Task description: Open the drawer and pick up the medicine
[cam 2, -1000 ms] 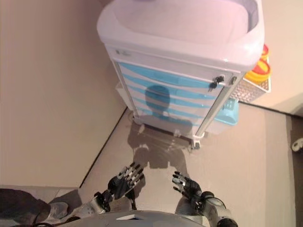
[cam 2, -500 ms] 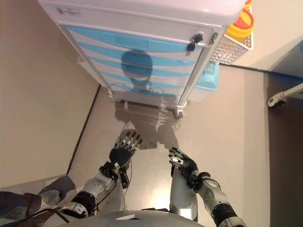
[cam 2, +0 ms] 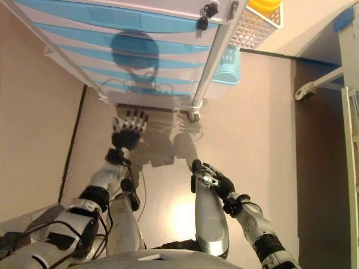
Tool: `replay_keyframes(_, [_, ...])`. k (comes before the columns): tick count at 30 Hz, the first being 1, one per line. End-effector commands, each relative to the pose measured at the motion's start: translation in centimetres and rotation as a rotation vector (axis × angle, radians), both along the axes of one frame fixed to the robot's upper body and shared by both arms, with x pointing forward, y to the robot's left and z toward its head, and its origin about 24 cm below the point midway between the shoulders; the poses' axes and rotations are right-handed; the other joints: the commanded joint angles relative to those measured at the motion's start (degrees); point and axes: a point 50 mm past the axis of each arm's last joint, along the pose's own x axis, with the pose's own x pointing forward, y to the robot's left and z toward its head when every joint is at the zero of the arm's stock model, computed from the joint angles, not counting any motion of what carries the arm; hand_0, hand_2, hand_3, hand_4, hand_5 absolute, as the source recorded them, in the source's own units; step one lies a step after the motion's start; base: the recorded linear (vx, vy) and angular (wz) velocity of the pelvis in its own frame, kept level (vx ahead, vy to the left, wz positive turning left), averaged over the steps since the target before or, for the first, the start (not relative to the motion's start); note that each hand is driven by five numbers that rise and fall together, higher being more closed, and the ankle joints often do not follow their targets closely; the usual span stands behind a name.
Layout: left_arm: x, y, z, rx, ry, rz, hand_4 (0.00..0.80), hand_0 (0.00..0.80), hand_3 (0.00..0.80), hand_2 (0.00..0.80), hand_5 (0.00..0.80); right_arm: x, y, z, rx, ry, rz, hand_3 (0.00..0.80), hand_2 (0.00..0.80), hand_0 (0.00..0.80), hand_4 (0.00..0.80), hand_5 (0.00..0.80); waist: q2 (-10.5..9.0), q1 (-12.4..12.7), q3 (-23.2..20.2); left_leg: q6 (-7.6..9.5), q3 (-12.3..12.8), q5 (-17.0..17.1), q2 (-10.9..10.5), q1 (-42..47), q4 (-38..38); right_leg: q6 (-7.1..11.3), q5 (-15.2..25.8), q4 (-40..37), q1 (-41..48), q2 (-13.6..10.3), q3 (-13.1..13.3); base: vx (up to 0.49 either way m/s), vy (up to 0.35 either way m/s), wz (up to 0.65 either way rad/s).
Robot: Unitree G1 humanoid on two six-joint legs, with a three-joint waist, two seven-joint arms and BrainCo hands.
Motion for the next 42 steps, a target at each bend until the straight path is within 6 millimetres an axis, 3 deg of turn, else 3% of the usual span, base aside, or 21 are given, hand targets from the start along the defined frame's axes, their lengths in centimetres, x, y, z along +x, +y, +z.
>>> replay_keyframes(1, [1.8, 2.0, 3.7, -0.010, -0.086, 0.063, 0.000, 0.000, 0.000, 0.000, 0.000, -5.8, 0.5, -3.0, 0.002, 0.181, 0.083, 0.000, 0.000, 0.000, 0.000, 0.000, -1.55, -2.30, 0.61, 2.74, -0.23, 0.36, 0.02, -2.85, 6.46, -0.05, 4.03, -4.39, -0.53, 0.86, -0.99, 0.007, -0.066, -0.02])
replay_keyframes(14, [4.7, 6.1, 14.2, 0.085, -0.245, 0.206, 0.000, 0.000, 0.000, 0.000, 0.000, -7.2, 0.5, -3.0, 0.040, 0.144, 0.109, 0.000, 0.000, 0.000, 0.000, 0.000, -3.87, -4.29, 2.17, 0.86, 0.05, 2.30, 3.21, -5.40, 5.71, -1.34, 5.13, -7.67, -1.40, 3.06, -3.12, 0.001, -0.084, -0.03])
replay_keyframes(23, [5.0, 6.8, 19.9, 0.134, -0.371, 0.263, 0.000, 0.000, 0.000, 0.000, 0.000, -7.7, 1.2, -3.0, 0.076, 0.137, 0.139, 0.000, 0.000, 0.000, 0.000, 0.000, -5.46, -4.65, 2.17, 0.53, -1.10, 2.50, 3.75, -5.83, 3.66, -1.78, 6.26, -11.45, -0.07, 4.70, -3.80, 0.006, -0.079, -0.03])
replay_keyframes(24, [4.9, 6.8, 20.5, 0.140, -0.402, 0.262, 0.151, 0.151, 0.151, 0.151, 0.151, -7.8, 1.3, -3.1, 0.079, 0.137, 0.140, 0.000, 0.000, 0.000, 0.000, 0.000, -5.59, -4.56, 2.17, 0.50, -1.19, 2.51, 3.80, -5.72, 3.46, -1.84, 6.36, -11.81, 0.25, 4.86, -3.96, -0.005, -0.106, 0.03])
replay_keyframes(25, [4.8, 6.8, 21.2, 0.152, -0.437, 0.261, 0.402, 0.402, 0.402, 0.402, 0.402, -7.9, 1.4, -3.1, 0.087, 0.138, 0.140, 0.000, 0.000, 0.000, 0.000, 0.000, -5.75, -4.44, 2.17, 0.47, -1.28, 2.49, 3.88, -5.61, 3.25, -1.90, 6.45, -12.10, 0.55, 5.02, -4.20, -0.005, -0.080, 0.04])
replay_keyframes(27, [4.6, 6.5, 22.3, 0.160, -0.487, 0.261, 0.546, 0.546, 0.546, 0.546, 0.546, -8.0, 1.6, -3.1, 0.097, 0.141, 0.137, 0.000, 0.000, 0.000, 0.000, 0.000, -5.90, -4.23, 2.17, 0.41, -1.41, 2.40, 4.02, -5.30, 3.07, -1.97, 6.49, -12.40, 1.10, 5.23, -4.57, -0.003, -0.075, 0.02])
replay_keyframes(28, [4.5, 6.3, 22.8, 0.159, -0.520, 0.260, 0.800, 0.800, 0.800, 0.800, 0.800, -8.0, 1.7, -3.0, 0.102, 0.140, 0.138, 0.000, 0.000, 0.000, 0.000, 0.000, -5.96, -4.12, 2.17, 0.35, -1.47, 2.38, 4.10, -4.99, 2.88, -2.04, 6.48, -12.67, 1.55, 5.38, -4.67, -0.002, -0.061, -0.02])
replay_keyframes(31, [4.3, 6.0, 23.4, 0.153, -0.561, 0.254, 0.800, 0.800, 0.800, 0.800, 0.800, -8.0, 2.0, -3.0, 0.106, 0.144, 0.138, 0.000, 0.000, 0.000, 0.000, 0.000, -5.80, -3.68, 2.17, 0.24, -1.65, 2.55, 4.15, -3.88, 2.14, -2.16, 6.36, -13.26, 3.06, 5.62, -4.90, 0.006, -0.042, -0.03])
replay_keyframes(35, [4.2, 6.0, 22.8, 0.137, -0.566, 0.239, 0.800, 0.800, 0.800, 0.800, 0.800, -7.8, 2.2, -3.0, 0.110, 0.146, 0.135, 0.000, 0.000, 0.000, 0.000, 0.000, -5.51, -2.94, 2.17, 0.32, -1.64, 2.57, 3.97, -2.26, 0.68, -2.23, 6.12, -14.10, 4.98, 5.58, -5.09, 0.001, -0.002, 0.01])
replay_keyframes(42, [4.0, 5.9, 16.8, 0.084, -0.452, 0.181, 0.800, 0.800, 0.800, 0.800, 0.800, -7.7, 2.6, -2.8, 0.106, 0.143, 0.117, 0.000, 0.000, 0.000, 0.000, 0.000, -4.61, -1.08, 2.14, 0.70, -1.89, 2.36, 3.05, 0.14, -1.51, -2.34, 5.64, -15.40, 8.33, 5.10, -5.48, 0.000, 0.015, 0.08])
